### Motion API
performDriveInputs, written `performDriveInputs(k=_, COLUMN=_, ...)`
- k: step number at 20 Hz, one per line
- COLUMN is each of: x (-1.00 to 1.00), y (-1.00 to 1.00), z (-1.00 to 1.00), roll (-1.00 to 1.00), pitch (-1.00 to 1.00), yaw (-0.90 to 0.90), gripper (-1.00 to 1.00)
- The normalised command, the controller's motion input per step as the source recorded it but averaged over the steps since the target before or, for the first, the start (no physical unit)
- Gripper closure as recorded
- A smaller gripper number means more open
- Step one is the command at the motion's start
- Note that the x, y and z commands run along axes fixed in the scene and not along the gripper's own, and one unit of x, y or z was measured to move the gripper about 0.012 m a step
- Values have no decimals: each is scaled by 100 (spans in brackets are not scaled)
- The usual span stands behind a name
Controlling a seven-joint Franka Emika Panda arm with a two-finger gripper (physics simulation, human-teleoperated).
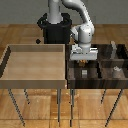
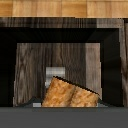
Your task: Place the loaf of bread into the appropriate compartment.
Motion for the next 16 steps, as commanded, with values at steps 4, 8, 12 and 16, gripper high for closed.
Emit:
performDriveInputs(k=4, x=0, y=0, z=0, roll=0, pitch=0, yaw=0, gripper=-100)
performDriveInputs(k=8, x=0, y=0, z=0, roll=0, pitch=0, yaw=0, gripper=-100)
performDriveInputs(k=12, x=0, y=0, z=0, roll=0, pitch=0, yaw=0, gripper=-100)
performDriveInputs(k=16, x=0, y=0, z=0, roll=0, pitch=0, yaw=0, gripper=-100)
